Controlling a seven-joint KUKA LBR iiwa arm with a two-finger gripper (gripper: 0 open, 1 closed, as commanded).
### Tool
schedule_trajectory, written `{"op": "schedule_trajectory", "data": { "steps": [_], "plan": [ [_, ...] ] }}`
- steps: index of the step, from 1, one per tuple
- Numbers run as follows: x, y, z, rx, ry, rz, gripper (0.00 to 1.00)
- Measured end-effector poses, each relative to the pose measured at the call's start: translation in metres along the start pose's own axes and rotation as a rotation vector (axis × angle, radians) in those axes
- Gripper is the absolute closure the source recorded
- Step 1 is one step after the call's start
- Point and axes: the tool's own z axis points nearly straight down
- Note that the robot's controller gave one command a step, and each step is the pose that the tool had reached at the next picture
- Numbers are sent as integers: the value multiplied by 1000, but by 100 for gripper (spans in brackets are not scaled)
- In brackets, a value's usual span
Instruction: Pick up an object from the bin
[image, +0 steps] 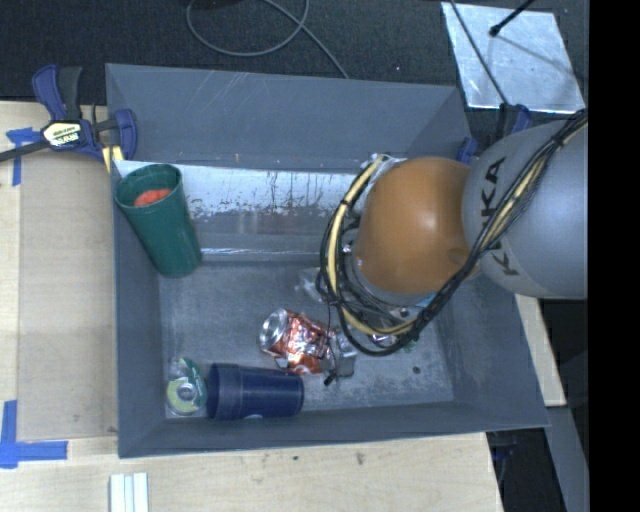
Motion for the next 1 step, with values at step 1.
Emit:
{"op": "schedule_trajectory", "data": {
  "steps": [1],
  "plan": [
    [-8, -2, 26, 0, 6, 206, 0]
  ]
}}
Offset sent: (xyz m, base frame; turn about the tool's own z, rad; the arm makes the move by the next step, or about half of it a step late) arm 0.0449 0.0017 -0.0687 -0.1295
